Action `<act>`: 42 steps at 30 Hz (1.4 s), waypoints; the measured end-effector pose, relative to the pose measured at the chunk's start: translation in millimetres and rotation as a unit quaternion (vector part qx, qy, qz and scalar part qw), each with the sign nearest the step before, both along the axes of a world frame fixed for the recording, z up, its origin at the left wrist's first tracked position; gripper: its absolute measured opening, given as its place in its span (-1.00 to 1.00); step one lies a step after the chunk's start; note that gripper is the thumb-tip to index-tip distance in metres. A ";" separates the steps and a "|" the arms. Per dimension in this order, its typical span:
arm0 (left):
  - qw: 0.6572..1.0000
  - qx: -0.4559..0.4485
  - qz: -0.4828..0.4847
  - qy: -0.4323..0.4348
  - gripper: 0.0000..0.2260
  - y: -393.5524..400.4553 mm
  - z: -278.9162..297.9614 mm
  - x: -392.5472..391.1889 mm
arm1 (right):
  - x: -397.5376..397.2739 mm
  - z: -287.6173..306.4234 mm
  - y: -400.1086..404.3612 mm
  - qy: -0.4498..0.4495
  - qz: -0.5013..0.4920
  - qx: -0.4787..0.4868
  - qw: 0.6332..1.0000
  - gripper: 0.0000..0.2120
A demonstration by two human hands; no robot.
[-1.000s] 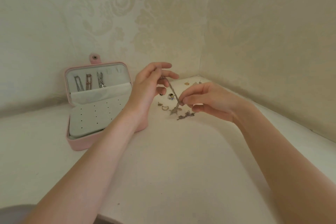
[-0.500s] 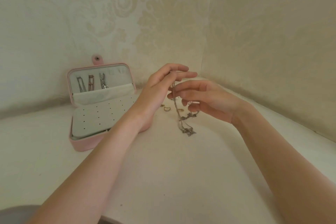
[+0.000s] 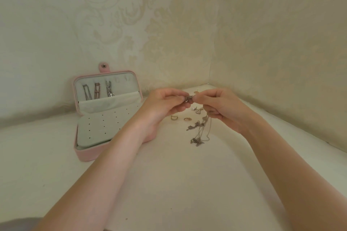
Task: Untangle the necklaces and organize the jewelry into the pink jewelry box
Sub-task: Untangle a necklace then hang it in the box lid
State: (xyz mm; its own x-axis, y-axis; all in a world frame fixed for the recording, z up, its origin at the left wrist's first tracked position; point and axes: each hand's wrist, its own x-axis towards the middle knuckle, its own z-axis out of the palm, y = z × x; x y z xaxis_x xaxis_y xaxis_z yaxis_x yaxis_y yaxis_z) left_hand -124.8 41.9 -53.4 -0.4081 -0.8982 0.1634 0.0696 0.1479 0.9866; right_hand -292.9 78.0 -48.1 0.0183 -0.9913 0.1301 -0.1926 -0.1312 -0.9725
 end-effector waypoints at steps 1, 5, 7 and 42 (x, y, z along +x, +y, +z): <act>1.000 0.015 0.006 0.009 -0.87 -1.2 0.2 0.7 | -1.4 0.3 -0.3 -0.003 -0.009 0.000 1.000 -0.87; 1.000 0.026 0.012 0.013 -0.88 -1.8 1.5 2.1 | -5.6 0.1 -0.3 -0.015 -0.018 0.003 1.000 -0.87; 1.000 0.014 0.014 0.004 -0.91 0.5 2.0 1.1 | -5.5 0.3 0.2 -0.016 -0.013 0.002 1.000 -0.89; 0.961 -0.211 0.050 -0.170 -0.85 -3.5 -5.8 -4.4 | 0.3 -3.4 0.1 0.057 -0.024 0.003 0.998 -0.88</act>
